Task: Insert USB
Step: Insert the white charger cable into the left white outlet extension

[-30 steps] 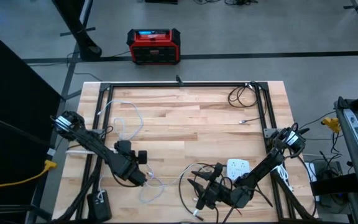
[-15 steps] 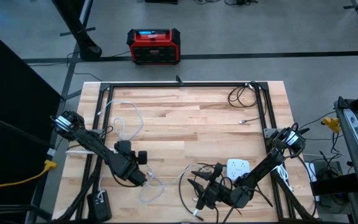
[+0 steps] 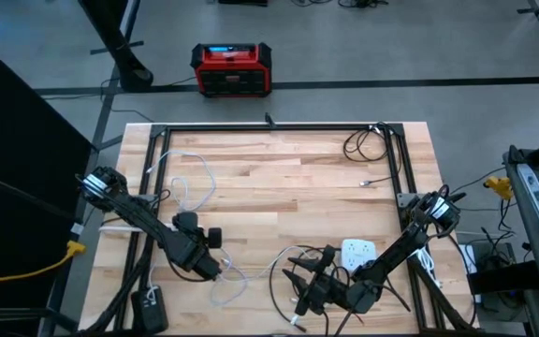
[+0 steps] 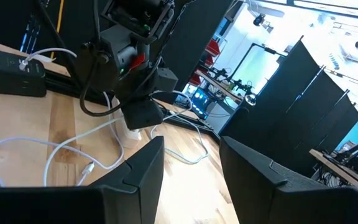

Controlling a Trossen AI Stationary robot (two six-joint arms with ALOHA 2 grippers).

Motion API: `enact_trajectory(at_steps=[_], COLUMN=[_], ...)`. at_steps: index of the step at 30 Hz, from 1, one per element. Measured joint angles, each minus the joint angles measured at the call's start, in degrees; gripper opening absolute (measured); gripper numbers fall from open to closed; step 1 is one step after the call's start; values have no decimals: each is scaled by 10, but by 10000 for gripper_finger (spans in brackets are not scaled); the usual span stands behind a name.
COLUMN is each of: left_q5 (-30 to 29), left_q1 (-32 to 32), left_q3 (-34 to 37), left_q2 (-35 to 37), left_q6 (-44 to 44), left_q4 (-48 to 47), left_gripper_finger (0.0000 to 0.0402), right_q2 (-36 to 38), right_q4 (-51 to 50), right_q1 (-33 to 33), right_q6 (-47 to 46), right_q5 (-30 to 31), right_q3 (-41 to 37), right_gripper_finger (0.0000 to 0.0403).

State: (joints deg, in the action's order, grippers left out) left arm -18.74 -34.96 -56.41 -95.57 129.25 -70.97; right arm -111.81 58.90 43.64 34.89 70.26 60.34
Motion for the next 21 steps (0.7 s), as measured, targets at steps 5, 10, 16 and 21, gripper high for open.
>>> enact_trajectory(at_steps=[5,10,16,21], left_q5=[5,9,7,4], left_q1=[0,2,2,3], left_q3=[-3,-6,-6,-6], left_q2=[0,0,1,4], left_q6=[-8,-15,-15,-15], left_q4=[0,0,-5,-13], left_gripper_finger=[11,11,11,11], right_q2=[0,0,0,0], right_q4=[0,0,0,0], right_q1=[0,0,0,0], right_q6=[-5,-5,-5,-5], right_q5=[-2,-2,-2,-2], right_q3=[0,0,0,0], right_gripper_finger=[149,146,148,151])
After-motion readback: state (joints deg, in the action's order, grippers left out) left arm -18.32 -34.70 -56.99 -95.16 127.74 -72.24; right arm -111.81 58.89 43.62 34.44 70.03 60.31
